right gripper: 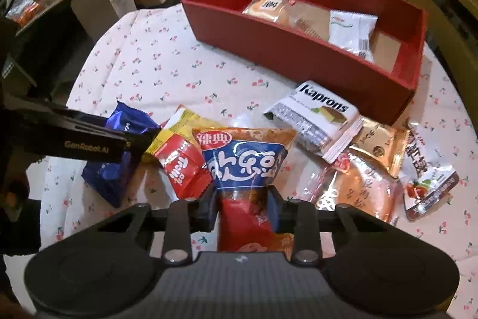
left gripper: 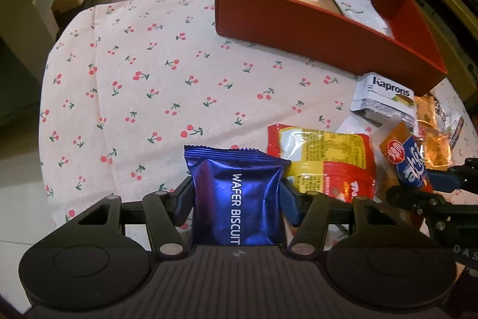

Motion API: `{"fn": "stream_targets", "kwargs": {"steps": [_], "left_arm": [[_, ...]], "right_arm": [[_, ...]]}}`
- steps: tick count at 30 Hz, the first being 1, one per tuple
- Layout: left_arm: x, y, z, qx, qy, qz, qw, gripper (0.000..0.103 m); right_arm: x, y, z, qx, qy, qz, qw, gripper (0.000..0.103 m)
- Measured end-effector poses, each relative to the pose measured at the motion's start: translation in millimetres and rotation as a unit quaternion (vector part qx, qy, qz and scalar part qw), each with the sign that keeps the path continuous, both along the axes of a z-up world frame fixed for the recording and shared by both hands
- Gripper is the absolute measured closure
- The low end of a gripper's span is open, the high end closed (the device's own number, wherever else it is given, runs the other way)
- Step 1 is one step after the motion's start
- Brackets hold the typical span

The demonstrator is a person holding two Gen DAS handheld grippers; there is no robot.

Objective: Organize snacks
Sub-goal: 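Lift the wafer biscuit and snack bag off the table toward the box, then lower both held snacks into the red box and open both grippers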

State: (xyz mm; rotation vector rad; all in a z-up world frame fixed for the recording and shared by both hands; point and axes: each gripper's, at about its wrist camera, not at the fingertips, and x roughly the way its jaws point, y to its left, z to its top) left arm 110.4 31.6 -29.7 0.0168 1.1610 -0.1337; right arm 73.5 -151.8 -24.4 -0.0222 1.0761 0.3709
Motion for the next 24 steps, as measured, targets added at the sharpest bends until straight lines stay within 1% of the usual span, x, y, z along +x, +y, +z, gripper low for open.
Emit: {"fn": "stream_targets", "kwargs": {"steps": [4,8,11,16,24], "left_arm": [[-4,-3,7,-0.01,-0.006,-0.004,0.9999,0.038],[-8,-2,17,-0.025,-0.016,-0.005,0.9996,0.038],[-9,-7,24,-0.034,-0.024,-0.011,0.9991,0.038],[-5,-17,33,-0.047,-0.038,-0.022,0.9979,0.038],[13,-31,47,-0.056,-0.058,-0.026,0.9964,0.038]], "right_arm": [[-5,-3,8,0.011,-0.011,-0.004,1.0,0.065],[-11,-5,18,0.026,-0.025,-0.009,0.999,0.065],[-12,-6,22,0.028,-0.033,-0.014,0.999,0.066],[-7,-7,29,0.035,-0.045,-0.025,0.998,0.066],[10,-12,40,0.049,-0.062,-0.046,0.996,0.066]]}}
